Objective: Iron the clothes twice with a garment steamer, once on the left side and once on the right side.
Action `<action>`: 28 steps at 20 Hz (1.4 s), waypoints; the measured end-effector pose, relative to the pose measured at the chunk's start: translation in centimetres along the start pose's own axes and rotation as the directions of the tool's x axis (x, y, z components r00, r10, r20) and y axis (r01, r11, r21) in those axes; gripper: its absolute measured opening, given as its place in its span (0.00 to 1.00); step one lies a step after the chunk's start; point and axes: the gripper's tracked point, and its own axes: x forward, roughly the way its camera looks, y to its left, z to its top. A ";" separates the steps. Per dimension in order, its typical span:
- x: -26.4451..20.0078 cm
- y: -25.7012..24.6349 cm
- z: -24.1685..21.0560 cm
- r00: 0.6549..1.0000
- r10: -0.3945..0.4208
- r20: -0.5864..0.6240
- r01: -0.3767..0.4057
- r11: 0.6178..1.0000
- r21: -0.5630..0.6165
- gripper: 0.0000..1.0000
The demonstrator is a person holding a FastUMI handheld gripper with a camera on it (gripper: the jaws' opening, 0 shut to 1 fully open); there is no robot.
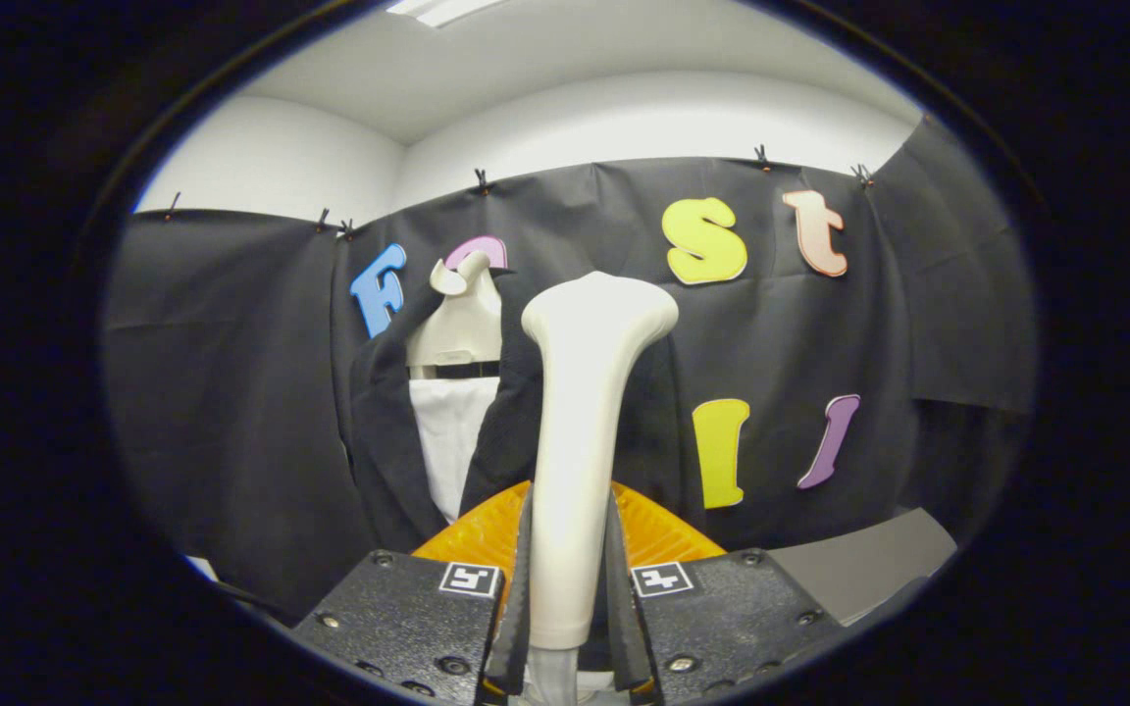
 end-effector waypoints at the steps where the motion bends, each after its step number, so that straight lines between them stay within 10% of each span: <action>1: 0.2 0.1 -0.5 1.000 0.004 -0.012 -0.004 1.000 0.002 0.36; 28: -4.7 -0.1 -16.1 0.960 0.030 -0.277 -0.042 0.998 -0.039 0.36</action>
